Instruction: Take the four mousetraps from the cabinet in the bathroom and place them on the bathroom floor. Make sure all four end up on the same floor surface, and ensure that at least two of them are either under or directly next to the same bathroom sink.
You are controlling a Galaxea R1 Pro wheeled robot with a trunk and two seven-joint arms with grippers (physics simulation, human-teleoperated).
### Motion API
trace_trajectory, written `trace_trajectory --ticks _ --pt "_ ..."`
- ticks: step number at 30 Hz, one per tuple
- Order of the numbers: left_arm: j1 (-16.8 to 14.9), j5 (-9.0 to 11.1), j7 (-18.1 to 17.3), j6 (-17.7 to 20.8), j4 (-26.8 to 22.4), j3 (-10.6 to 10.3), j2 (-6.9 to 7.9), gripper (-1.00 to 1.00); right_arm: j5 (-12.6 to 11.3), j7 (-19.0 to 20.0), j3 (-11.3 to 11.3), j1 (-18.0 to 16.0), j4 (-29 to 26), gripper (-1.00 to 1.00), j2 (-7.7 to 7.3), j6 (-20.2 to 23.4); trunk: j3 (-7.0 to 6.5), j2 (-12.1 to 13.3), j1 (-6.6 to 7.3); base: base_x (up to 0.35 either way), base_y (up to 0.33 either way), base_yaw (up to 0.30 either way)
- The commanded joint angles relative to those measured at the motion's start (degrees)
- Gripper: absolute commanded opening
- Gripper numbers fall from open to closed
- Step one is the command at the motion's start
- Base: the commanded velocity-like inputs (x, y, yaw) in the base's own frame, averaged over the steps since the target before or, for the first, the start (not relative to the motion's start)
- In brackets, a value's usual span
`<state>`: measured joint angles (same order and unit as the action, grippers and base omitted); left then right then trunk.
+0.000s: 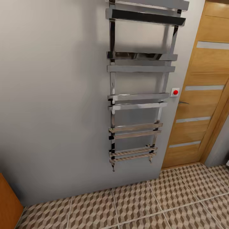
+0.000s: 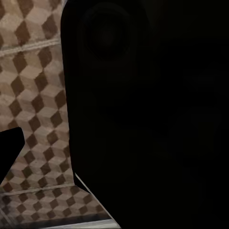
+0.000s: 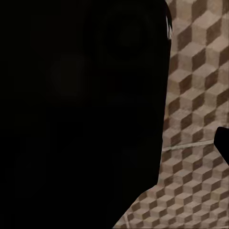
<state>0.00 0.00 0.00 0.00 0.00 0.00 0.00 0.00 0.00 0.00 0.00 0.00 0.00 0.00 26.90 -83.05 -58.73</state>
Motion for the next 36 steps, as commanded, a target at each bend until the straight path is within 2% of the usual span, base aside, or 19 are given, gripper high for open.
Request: trace_trajectory --ticks 1,4,14,18,26,36 --pt "0.00 0.00 0.00 0.00 0.00 0.00 0.00 1.00 0.00 0.00 0.00 0.00 0.00 1.00 0.00 0.00 0.03 -0.03 0.00 0.000 0.000 0.000" --pt "0.10 -0.03 -0.17 -0.14 0.07 -0.22 -0.98 1.00 -0.16 0.17 0.09 -0.99 -0.99 1.00 -0.15 -0.90 0.03 -0.03 0.00 0.000 0.000 0.000" --pt "0.77 0.22 -0.25 -0.27 0.00 0.04 -1.91 1.00 0.05 0.12 0.11 -4.09 -3.48 1.00 0.08 -2.27 0.03 -0.03 0.00 0.000 0.000 0.000" --pt "0.89 0.25 -0.26 -0.47 -0.15 0.07 -1.38 1.00 0.07 0.10 0.09 -5.41 -4.77 1.00 0.14 -3.55 0.03 -0.03 0.00 0.000 0.000 0.000" --pt "0.96 0.34 -0.26 -2.82 -0.25 0.16 0.91 1.00 -0.25 0.02 0.03 -8.03 -5.20 1.00 0.09 -6.12 0.03 -0.03 0.00 0.000 0.000 0.000" --pt "0.97 0.32 -0.26 -3.53 -0.31 0.16 1.27 1.00 -0.46 0.00 0.03 -8.16 -5.17 1.00 0.21 -7.34 0.03 -0.03 0.00 0.000 0.000 0.000"
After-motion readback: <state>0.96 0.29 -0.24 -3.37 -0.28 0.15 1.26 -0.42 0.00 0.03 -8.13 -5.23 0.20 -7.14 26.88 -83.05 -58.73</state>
